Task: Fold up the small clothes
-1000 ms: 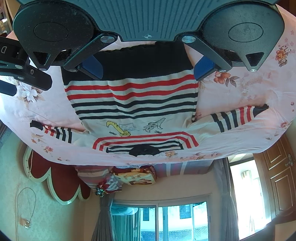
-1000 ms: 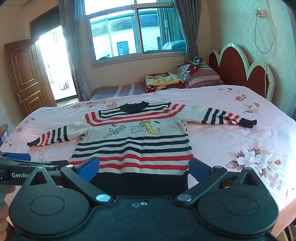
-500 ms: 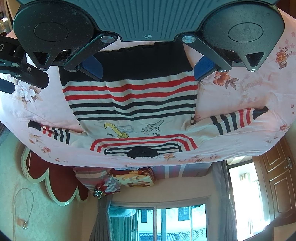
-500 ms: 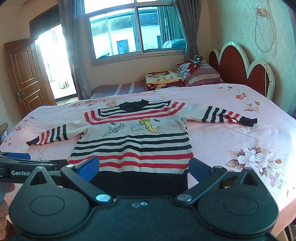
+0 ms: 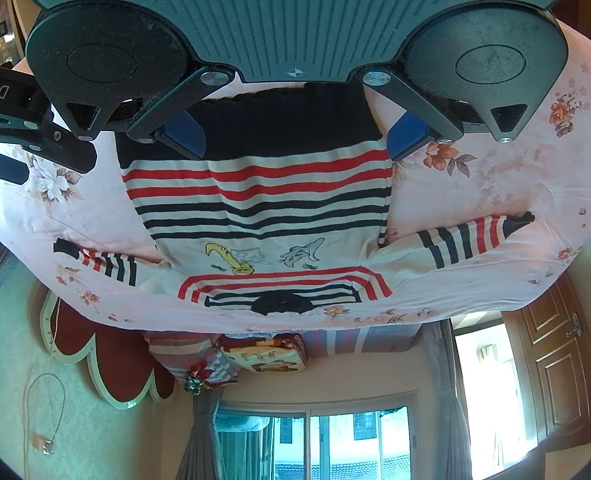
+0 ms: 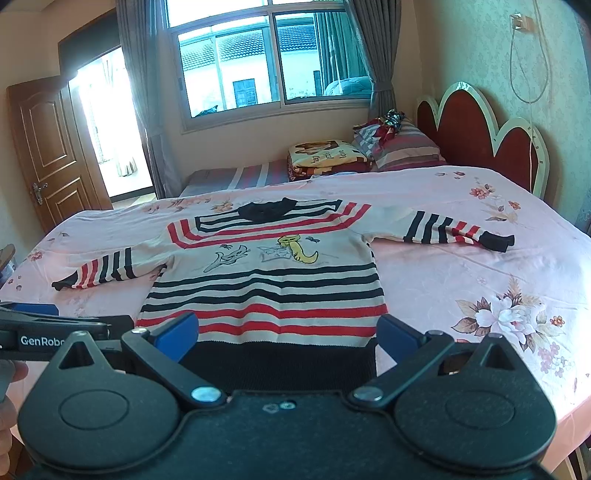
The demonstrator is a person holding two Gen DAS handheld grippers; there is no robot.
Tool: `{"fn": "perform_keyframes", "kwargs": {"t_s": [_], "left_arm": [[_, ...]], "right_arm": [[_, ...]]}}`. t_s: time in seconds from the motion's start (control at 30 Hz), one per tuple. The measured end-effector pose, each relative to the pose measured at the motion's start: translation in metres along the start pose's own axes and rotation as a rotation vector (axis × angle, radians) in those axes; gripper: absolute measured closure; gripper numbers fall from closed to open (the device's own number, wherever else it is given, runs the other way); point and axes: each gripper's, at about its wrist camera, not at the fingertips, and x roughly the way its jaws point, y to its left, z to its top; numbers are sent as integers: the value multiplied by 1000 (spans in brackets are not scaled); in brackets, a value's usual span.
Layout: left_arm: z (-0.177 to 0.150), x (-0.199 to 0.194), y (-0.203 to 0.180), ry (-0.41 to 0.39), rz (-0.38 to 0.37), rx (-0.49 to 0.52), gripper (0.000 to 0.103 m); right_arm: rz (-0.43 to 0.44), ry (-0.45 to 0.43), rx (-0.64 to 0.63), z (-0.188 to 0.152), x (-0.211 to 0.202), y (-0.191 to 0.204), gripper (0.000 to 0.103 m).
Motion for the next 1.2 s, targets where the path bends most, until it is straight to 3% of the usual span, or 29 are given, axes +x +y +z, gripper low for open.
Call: {"fn": "perform_keyframes", "kwargs": {"t_s": [1.2], "left_arm": [[3,-2,-6,-6,13,7,0]], "right_arm": [[-1,-8,-13,2,2,2,1]]}}
